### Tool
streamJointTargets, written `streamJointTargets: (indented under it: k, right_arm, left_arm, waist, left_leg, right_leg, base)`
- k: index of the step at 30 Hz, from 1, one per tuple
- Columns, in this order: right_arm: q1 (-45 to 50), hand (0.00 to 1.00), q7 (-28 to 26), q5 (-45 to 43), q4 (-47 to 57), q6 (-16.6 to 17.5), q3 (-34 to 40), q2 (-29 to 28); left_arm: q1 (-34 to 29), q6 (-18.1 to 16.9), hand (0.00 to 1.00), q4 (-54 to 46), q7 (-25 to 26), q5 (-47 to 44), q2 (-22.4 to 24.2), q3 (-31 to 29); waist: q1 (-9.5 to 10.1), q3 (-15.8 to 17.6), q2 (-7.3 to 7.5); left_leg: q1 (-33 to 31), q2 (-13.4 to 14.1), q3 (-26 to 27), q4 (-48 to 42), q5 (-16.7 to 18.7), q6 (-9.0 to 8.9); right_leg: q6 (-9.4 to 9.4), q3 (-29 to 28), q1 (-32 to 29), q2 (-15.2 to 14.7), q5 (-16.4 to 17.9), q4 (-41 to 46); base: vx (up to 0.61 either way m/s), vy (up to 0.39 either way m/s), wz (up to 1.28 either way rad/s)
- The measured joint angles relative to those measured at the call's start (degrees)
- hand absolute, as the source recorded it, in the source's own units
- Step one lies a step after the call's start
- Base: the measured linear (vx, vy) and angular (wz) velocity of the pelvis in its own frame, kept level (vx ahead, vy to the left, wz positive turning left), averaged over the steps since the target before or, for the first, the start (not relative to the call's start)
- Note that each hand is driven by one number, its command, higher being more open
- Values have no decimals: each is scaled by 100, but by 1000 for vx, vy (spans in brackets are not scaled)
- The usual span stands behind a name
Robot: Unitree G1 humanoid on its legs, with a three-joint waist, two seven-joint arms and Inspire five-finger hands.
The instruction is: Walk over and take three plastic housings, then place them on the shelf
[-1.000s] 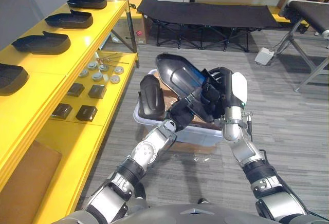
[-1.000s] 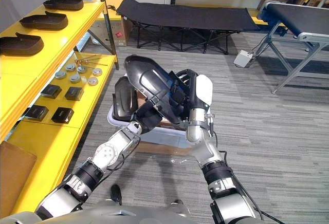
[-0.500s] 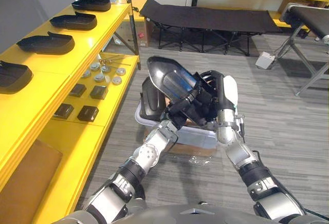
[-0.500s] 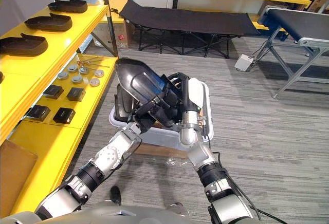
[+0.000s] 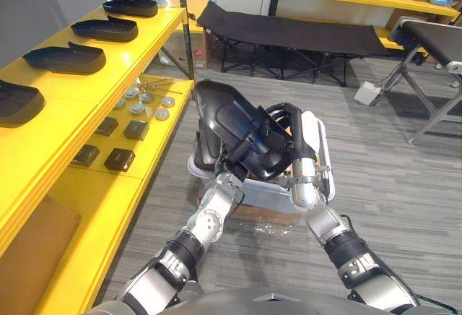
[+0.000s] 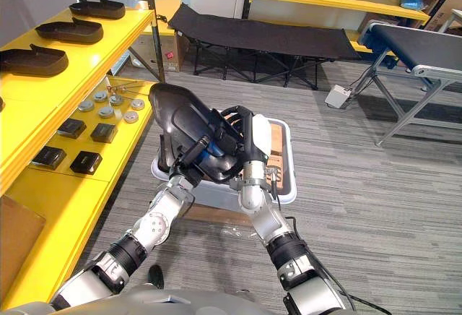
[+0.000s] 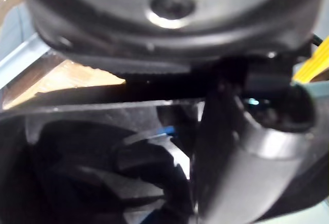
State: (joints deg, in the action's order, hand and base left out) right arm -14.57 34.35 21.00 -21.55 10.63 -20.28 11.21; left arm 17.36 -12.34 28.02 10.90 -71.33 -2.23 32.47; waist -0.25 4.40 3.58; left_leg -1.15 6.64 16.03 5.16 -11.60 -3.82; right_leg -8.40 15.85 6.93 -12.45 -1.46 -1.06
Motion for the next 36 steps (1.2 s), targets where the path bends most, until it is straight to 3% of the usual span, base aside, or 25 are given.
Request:
streamJointTargets:
  k: [1, 2, 4, 11, 19, 24, 26, 32, 36]
  right_arm:
    - [34, 0, 4, -14, 0, -9, 0, -17]
    - [53, 100, 4, -55, 1, -11, 0, -28]
    - [85, 100, 3, -129, 27, -10, -4, -42]
    - [775, 100, -12, -511, 421, 108, -239, -235]
    - [932, 100, -101, -948, 683, 116, -213, -479]
    - [1032, 100, -394, -1101, 882, 120, -220, -511]
    - [1408, 100, -1141, -2233, 1412, 422, -211, -484]
    - [1875, 100, -2699, -4040, 1884, 882, 15, -452]
    - [2283, 100, -3377, -4454, 1999, 895, 466, -454]
  left_arm:
    - [-9, -8, 0, 0, 39, 3, 1, 27]
    - [-16, -11, 0, 0, 64, 20, 4, 32]
    - [-18, -24, 0, 0, 87, 56, 11, 31]
    - [-48, -616, 0, -150, 324, 764, 272, -494]
    - [-287, -619, 0, -1183, 1264, 3806, 231, -778]
    - [-730, -437, 0, -1781, 1874, 5652, 228, -901]
    - [-1192, -283, 0, -2111, 2349, 6759, 187, -1475]
    - [-1801, -244, 0, -2217, 2864, 7217, 44, -2397]
    - [-2096, -248, 0, -2235, 2852, 7163, -55, -2727]
  waist:
    - [-1, 5, 9]
    - [-2, 9, 16]
    - [-1, 13, 25]
    - [-9, 24, 84]
    - [-4, 29, 93]
    - [-8, 25, 83]
    - [-29, 11, 37]
    - [-23, -9, -17]
    - [-6, -23, -69]
  left_leg:
    - [1, 2, 2, 0, 2, -1]
    - [1, 3, 4, 0, 3, -3]
    - [1, 4, 7, 0, 5, -5]
    - [-8, 14, 39, 0, 20, -19]
    - [-14, 6, 49, 0, 32, -20]
    - [-17, -8, 74, 0, 43, -39]
    - [-20, 9, 63, 0, 49, -59]
    - [-22, 8, 36, -1, 64, -79]
    - [-44, 6, 33, -1, 69, -83]
  right_leg:
    - [2, -2, -2, 1, 1, 0]
    - [2, -13, -10, 1, 2, 0]
    - [2, -24, -18, 1, 2, 2]
    - [19, -61, -72, 1, 15, 24]
    - [20, -62, -81, -10, 16, 19]
    - [43, -68, -143, 11, 42, 56]
    - [59, -63, -172, 28, 109, 127]
    - [68, -43, -192, 26, 181, 198]
    - [72, -36, -203, 24, 191, 195]
  base:
    - [0, 0, 0]
    - [0, 0, -3]
    - [0, 0, -3]
    - [0, 0, -3]
    - [0, 0, 0]
    - [0, 0, 0]
    - [0, 0, 0]
    - [2, -1, 2]
    - [0, 0, 0]
